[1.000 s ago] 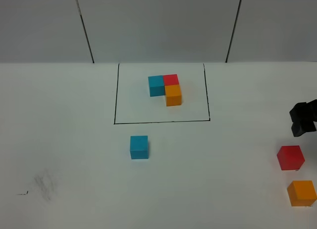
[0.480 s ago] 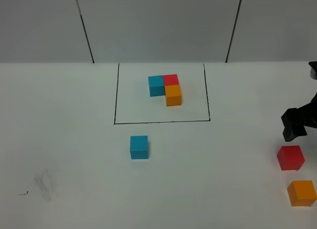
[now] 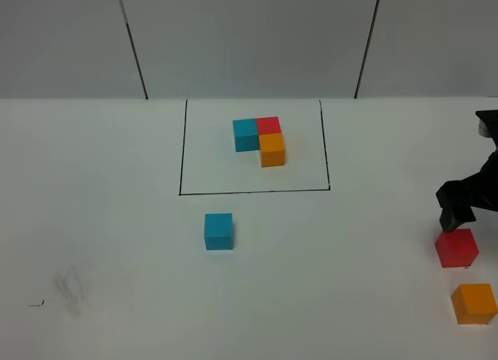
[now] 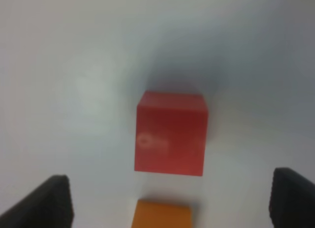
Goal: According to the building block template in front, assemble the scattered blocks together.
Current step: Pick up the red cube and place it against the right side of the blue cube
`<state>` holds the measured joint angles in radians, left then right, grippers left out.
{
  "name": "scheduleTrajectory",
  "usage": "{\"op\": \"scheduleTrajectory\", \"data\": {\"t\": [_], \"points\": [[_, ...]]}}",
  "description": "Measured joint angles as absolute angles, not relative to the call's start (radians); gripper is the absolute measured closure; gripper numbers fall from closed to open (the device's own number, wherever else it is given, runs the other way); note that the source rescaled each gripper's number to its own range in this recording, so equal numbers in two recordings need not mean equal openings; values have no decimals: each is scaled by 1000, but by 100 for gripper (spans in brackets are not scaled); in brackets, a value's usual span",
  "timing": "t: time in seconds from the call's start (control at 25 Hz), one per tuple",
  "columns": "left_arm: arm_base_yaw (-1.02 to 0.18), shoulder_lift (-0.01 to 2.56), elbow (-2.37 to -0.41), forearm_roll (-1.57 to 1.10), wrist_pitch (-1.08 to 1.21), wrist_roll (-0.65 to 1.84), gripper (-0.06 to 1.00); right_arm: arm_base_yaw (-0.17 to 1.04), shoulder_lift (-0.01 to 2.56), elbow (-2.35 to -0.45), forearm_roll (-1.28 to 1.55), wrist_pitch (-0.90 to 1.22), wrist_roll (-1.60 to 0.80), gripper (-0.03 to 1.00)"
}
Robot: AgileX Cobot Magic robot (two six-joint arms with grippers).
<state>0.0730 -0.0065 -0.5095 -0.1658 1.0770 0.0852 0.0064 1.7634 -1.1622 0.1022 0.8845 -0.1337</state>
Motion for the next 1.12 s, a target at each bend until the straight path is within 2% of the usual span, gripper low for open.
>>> {"op": "scheduleTrajectory", "data": {"t": [0.4,1.12], "points": [[73,-6,-509,-166,1077,85,-5,6,1774,-1020,119,739,-139,31],[73,-6,-509,-166,1077,85,-5,63,1801,-1013,120,666,-174,31]]}}
